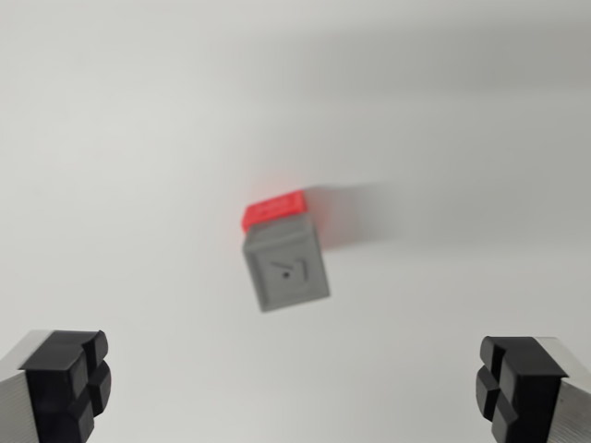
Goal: Destack cube
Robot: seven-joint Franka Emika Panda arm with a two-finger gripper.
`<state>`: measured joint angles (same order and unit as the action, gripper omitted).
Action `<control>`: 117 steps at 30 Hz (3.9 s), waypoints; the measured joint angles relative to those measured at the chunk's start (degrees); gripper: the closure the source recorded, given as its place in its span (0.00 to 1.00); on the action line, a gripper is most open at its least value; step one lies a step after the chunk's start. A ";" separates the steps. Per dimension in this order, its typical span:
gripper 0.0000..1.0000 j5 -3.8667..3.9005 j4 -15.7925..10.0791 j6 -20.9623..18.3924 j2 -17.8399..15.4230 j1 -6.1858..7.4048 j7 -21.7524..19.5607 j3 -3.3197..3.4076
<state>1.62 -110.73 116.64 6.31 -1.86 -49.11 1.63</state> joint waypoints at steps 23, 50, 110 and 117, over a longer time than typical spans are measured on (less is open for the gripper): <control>0.00 0.00 -1.44 1.30 -0.02 0.00 0.79 0.00; 0.00 -0.29 -11.71 11.72 -0.02 0.00 7.49 -0.17; 1.00 -1.94 -23.22 39.36 15.98 -0.10 19.51 -0.81; 1.00 -1.94 -23.21 39.37 15.98 -0.11 19.52 -0.82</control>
<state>-0.33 -133.93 156.00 22.29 -1.96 -29.59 0.81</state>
